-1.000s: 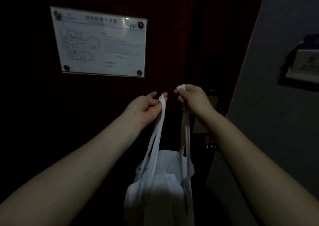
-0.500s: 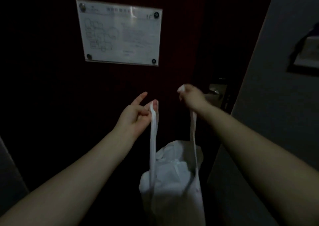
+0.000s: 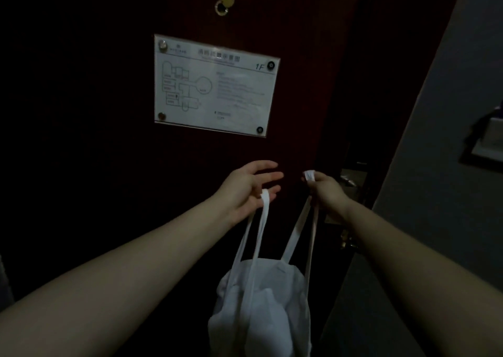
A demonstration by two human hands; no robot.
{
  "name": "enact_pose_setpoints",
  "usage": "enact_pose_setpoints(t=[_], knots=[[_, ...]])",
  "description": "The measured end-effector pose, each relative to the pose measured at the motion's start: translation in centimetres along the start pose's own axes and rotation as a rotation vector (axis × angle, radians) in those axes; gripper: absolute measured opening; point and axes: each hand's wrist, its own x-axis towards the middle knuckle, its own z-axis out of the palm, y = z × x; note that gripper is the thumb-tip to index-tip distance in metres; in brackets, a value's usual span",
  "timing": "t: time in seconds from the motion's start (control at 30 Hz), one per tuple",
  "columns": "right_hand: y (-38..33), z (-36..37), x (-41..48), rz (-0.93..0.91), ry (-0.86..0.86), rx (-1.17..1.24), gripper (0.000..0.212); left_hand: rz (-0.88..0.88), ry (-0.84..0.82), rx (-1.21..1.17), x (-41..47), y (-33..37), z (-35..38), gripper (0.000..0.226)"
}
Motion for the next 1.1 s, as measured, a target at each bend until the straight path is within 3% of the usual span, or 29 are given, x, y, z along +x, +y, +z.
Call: enact_pose_setpoints(t=[0.2, 0.33, 0.47, 0.57, 0.7, 0.87, 1.0, 1.1], knots=[[-2.2, -1.4, 1.9, -0.095, 0.062, 0.183, 0.023, 0.071, -0.054, 0.023, 2.0, 0.7, 0.9, 0.058], [-5.5, -0.7, 1.4, -0.048, -0.199, -0.120, 0.017, 0.147, -0.064, 0.127, 2.4, 3.0, 2.1, 0.058], [-5.3, 0.8, -1.9, -0.094, -0.272, 0.102, 0.011, 0.214, -0.080, 0.286, 1.3, 3.0, 2.9, 0.048], [-4.8, 0.4, -5.0, -0.083, -0.268, 0.258, 0.012, 0.258, -0.110, 0.280, 0.3, 2.2, 3.7, 0.052], [-3.7, -0.5, -8.5, -0.136, -0.401, 0.181, 0.013, 0.374, -0.142, 0.342, -0.8, 1.4, 5.9, 0.057], [-1.9, 0.4, -11.3, -0.201, -0.201, 0.431, 0.019, 0.432, -0.202, 0.487, -2.6, 0.9, 6.9, 0.058], [-2.5, 1.8, -14.1, -0.204, -0.144, 0.678, 0.017, 0.412, -0.237, 0.501, -5.1, 0.4, 4.7, 0.059], [-3.4, 3.0, -16.6, -0.183, -0.146, 0.816, 0.018, 0.443, -0.095, 0.553, -8.0, -1.0, 1.9, 0.042]])
